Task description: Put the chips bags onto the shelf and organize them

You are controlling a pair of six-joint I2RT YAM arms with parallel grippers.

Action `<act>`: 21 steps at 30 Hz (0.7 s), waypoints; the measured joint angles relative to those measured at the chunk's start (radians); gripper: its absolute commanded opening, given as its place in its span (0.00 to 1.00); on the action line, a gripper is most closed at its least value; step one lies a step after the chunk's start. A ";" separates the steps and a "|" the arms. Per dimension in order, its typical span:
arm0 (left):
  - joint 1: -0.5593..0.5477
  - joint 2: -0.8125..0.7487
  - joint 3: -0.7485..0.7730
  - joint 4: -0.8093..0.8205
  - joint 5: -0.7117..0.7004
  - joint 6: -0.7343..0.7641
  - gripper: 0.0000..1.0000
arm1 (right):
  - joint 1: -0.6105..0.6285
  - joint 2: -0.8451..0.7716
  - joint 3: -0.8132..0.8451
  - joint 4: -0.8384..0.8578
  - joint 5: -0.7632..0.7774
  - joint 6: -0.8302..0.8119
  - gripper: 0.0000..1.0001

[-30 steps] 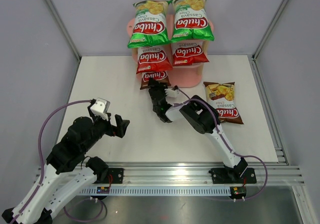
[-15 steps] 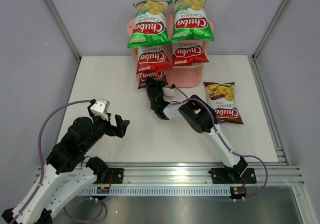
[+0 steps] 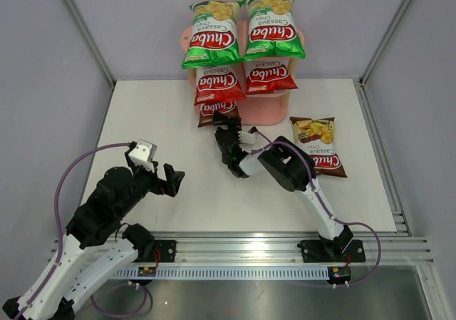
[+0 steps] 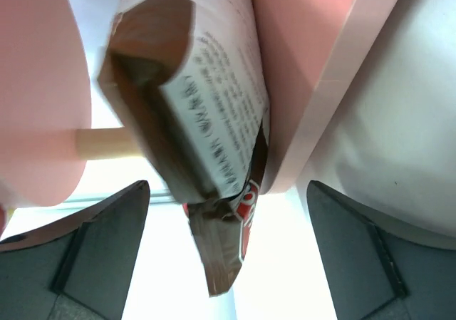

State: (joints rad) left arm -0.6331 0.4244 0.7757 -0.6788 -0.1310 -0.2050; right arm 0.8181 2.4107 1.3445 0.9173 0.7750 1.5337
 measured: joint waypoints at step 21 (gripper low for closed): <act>0.000 0.133 0.000 -0.001 -0.048 -0.087 0.99 | -0.062 -0.617 -0.758 0.139 -0.233 -0.215 0.99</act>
State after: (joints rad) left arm -0.6331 0.5571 0.7753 -0.6800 -0.1795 -0.2920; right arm 0.7563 1.7935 0.5869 1.0565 0.5423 1.3190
